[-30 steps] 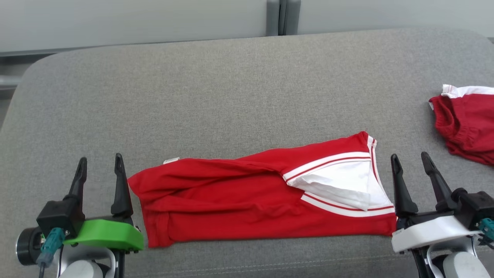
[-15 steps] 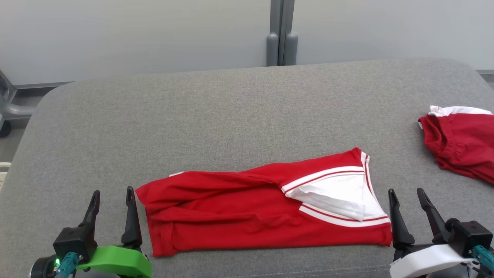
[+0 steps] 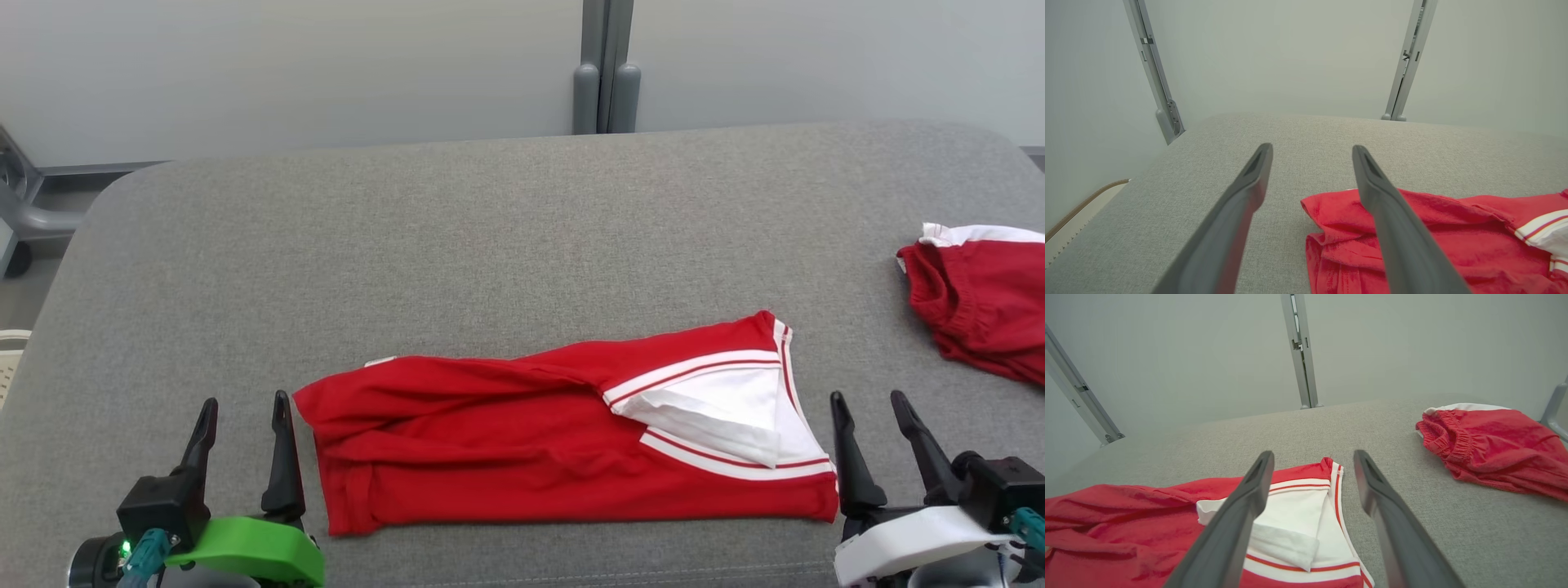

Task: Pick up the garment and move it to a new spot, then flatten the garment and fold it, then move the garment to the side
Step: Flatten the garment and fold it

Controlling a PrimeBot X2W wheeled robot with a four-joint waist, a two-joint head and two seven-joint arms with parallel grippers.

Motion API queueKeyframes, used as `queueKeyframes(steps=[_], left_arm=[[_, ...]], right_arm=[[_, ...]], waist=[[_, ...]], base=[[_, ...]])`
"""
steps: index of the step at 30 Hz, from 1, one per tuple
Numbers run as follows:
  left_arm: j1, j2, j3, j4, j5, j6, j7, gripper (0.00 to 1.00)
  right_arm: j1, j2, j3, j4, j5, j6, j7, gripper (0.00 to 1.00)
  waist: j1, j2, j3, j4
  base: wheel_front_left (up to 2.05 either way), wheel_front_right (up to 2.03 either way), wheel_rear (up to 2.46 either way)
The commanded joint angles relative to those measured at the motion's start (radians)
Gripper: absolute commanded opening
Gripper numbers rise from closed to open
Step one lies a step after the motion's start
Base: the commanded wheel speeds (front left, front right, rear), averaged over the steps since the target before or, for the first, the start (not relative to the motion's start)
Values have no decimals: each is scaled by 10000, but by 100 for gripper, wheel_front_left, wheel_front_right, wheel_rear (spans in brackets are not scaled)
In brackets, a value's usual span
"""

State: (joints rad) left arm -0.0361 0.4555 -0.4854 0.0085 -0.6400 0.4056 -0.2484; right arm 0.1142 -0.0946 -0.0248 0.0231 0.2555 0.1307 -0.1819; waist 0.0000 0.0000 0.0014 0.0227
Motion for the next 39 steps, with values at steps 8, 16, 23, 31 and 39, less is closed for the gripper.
queueKeyframes(steps=[8, 16, 23, 31, 39], left_arm=[[-633, -115, -147, 74, 162, -185, -48, 100], [-1274, -334, -256, 220, 350, -458, -92, 100], [-1753, -657, -301, 505, 484, -805, -134, 100], [-2145, -997, -153, 721, 728, -1089, -171, 100], [-2219, -1356, 268, 674, 1179, -1478, -180, 100]], right_arm=[[-959, -907, -142, 1223, 290, -1, 372, 100], [-2139, -1668, 477, 3164, 930, -1, 383, 100], [-2932, -2047, 1317, 4476, 1725, -2, 325, 100], [-3417, -2383, 2102, 5351, 2770, -2, 369, 100], [-3689, -2440, 2365, 6117, 3169, -12, 422, 100]], waist=[[0, 0, 592, 457], [0, 0, 1454, 1057], [0, 0, 1989, 1445], [0, 0, 2303, 1655], [0, 0, 2396, 1729]], base=[[0, 0, 0], [0, 0, 0], [0, 0, 0], [0, 0, 0], [0, 0, 0]])
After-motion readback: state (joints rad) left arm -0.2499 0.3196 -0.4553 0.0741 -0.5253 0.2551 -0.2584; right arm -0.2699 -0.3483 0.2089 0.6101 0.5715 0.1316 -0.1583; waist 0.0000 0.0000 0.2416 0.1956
